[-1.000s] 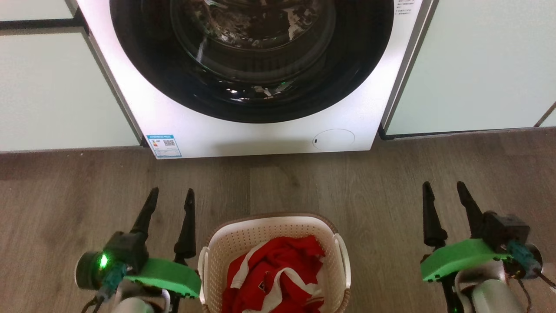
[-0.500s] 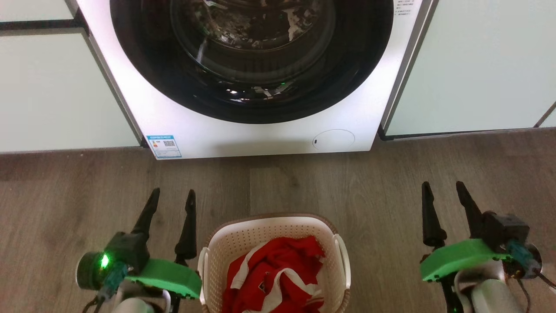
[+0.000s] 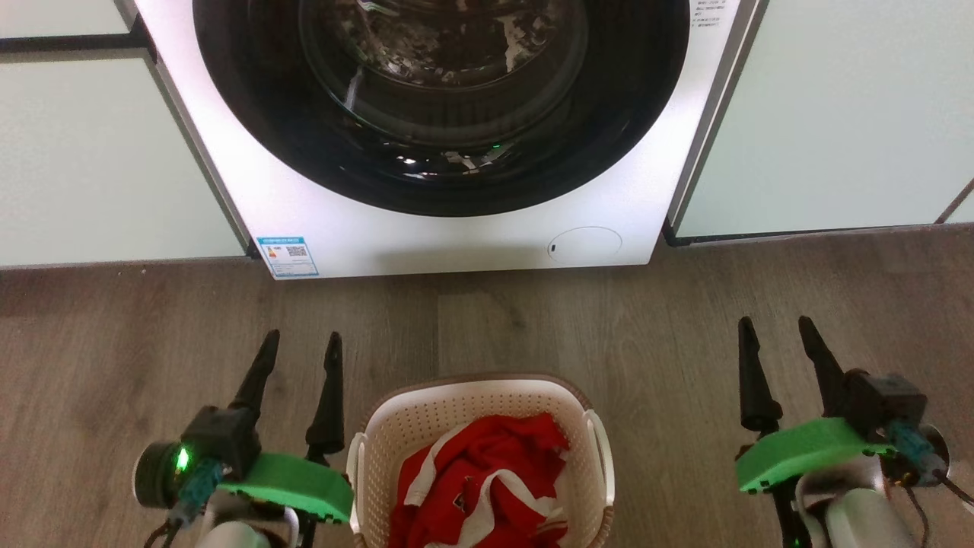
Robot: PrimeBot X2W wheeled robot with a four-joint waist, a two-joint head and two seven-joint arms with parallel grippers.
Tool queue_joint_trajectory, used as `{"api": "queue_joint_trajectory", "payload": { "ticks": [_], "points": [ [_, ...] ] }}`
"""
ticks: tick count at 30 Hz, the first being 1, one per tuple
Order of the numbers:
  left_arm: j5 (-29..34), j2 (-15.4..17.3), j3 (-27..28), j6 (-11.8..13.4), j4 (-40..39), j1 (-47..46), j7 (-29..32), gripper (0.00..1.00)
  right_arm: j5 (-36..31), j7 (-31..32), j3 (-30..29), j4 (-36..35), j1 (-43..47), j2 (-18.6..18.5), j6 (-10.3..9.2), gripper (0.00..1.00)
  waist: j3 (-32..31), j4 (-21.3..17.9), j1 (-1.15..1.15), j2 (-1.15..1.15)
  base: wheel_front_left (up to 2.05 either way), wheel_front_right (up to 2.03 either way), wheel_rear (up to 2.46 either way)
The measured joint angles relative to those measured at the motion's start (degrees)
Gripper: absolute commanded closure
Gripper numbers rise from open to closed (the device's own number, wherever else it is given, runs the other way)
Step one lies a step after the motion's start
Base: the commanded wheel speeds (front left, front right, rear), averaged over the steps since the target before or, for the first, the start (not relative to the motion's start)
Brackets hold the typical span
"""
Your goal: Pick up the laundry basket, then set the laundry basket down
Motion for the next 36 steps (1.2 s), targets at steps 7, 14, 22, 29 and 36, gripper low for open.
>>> {"api": "queue_joint_trajectory", "payload": {
  "ticks": [7,14,22,29,36],
  "points": [
    [-0.8,0.0,-0.2,-0.1,1.1,0.0,0.1,1.00,0.0,0.0,0.0,1.0,0.1,0.0,-0.01,1.00,0.1,-0.1,0.00,0.00,0.00,0.00,0.00],
    [-3.0,0.1,-0.3,-0.1,5.0,3.0,0.7,1.00,2.1,0.5,0.1,5.0,2.8,0.3,-0.01,1.00,0.1,0.0,0.00,0.00,0.00,0.00,0.00],
    [-7.9,0.2,-0.2,-0.6,5.2,2.8,1.5,1.00,6.7,1.5,0.0,4.9,2.5,0.3,-0.01,1.00,0.1,0.0,0.00,0.00,0.00,0.00,0.00],
    [-12.8,0.2,0.1,-0.7,5.7,2.0,2.4,1.00,11.3,2.4,-0.2,5.0,2.5,0.3,-0.01,1.00,0.1,0.1,0.00,0.00,0.00,0.00,0.00],
    [-17.5,0.3,0.9,-1.5,5.9,2.0,3.4,1.00,15.9,3.2,-0.5,5.0,2.4,0.3,-0.01,1.00,0.1,0.2,0.00,0.00,0.00,0.00,0.00]
  ]
}}
